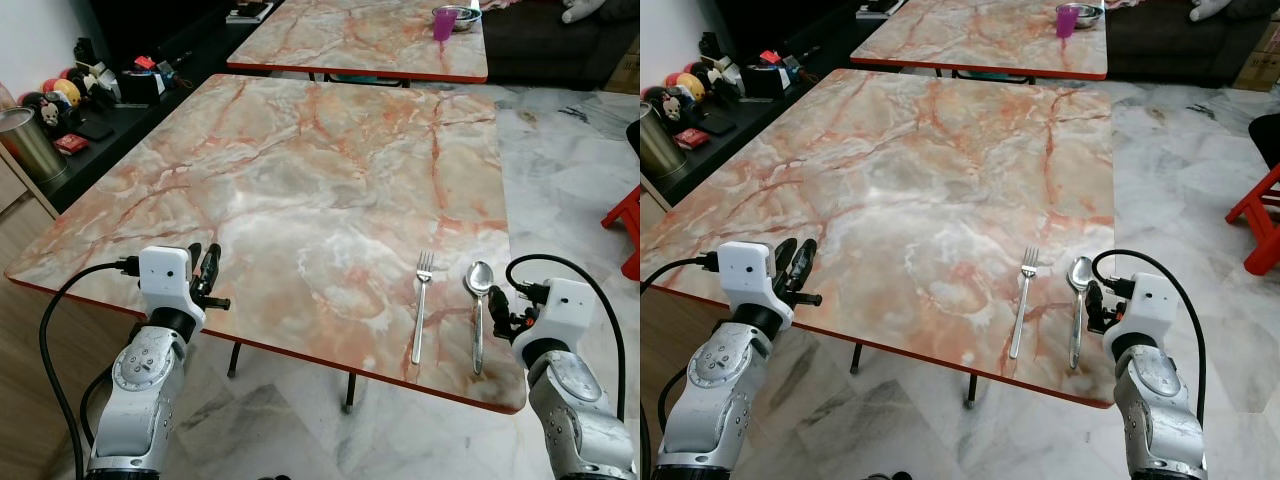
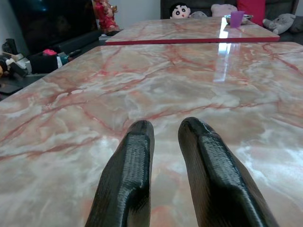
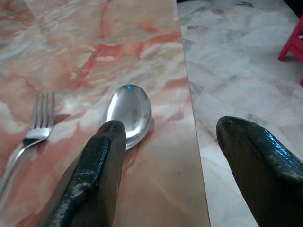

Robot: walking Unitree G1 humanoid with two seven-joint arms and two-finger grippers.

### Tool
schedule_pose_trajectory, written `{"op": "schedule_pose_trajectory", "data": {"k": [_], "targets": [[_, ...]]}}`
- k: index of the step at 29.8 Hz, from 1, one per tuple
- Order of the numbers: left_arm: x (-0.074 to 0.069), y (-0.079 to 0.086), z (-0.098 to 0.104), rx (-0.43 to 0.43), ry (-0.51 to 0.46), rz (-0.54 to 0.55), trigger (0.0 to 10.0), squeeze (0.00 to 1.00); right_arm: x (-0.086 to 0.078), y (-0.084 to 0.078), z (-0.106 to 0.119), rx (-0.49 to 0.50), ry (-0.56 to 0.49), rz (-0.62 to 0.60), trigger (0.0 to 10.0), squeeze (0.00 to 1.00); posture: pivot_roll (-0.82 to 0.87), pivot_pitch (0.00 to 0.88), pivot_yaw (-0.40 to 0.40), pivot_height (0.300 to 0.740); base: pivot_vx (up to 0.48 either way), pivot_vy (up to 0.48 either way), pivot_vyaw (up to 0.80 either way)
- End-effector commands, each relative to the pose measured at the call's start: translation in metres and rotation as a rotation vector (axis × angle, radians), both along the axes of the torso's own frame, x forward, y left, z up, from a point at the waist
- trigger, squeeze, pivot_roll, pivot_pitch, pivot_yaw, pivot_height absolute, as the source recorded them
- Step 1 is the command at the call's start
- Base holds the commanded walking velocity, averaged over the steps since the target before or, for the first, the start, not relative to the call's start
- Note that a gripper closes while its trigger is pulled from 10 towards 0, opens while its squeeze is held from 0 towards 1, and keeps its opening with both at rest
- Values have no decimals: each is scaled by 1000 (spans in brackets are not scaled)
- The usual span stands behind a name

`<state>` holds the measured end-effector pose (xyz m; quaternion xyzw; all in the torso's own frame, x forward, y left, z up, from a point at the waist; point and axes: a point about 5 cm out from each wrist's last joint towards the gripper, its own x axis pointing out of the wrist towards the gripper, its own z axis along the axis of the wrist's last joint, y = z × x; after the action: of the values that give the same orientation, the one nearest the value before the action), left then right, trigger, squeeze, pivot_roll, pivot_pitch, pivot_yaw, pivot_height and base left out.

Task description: Setting the table

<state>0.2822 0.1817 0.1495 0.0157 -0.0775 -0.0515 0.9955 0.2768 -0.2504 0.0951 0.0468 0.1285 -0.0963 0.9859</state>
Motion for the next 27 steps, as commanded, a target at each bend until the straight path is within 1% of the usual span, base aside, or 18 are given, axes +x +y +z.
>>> {"op": "schedule_pose_trajectory", "data": {"k": [1, 11, 14, 17, 21, 27], "targets": [[-1, 2, -4, 34, 21, 6, 10000, 0, 3, -1, 3, -7, -7, 12, 10000, 0, 51, 92, 33, 740, 0, 0, 0], [-1, 1, -4, 34, 20, 5, 10000, 0, 0, -1, -2, 16, 27, 81, 10000, 0, 49, 94, 33, 740, 0, 0, 0], [-1, 2, -4, 34, 20, 4, 10000, 0, 0, -2, -4, 8, 37, 98, 10000, 0, 50, 92, 33, 740, 0, 0, 0], [-1, 2, -4, 35, 21, 6, 10000, 0, -2, -6, -7, 9, 63, 80, 10000, 0, 52, 93, 32, 740, 0, 0, 0], [-1, 2, -4, 34, 21, 6, 10000, 0, -2, -7, -8, 10, 74, 77, 10000, 0, 51, 93, 33, 740, 0, 0, 0], [-1, 2, -4, 34, 21, 7, 10000, 0, -1, -9, -9, 11, 83, 106, 10000, 0, 52, 93, 34, 740, 0, 0, 0]]}}
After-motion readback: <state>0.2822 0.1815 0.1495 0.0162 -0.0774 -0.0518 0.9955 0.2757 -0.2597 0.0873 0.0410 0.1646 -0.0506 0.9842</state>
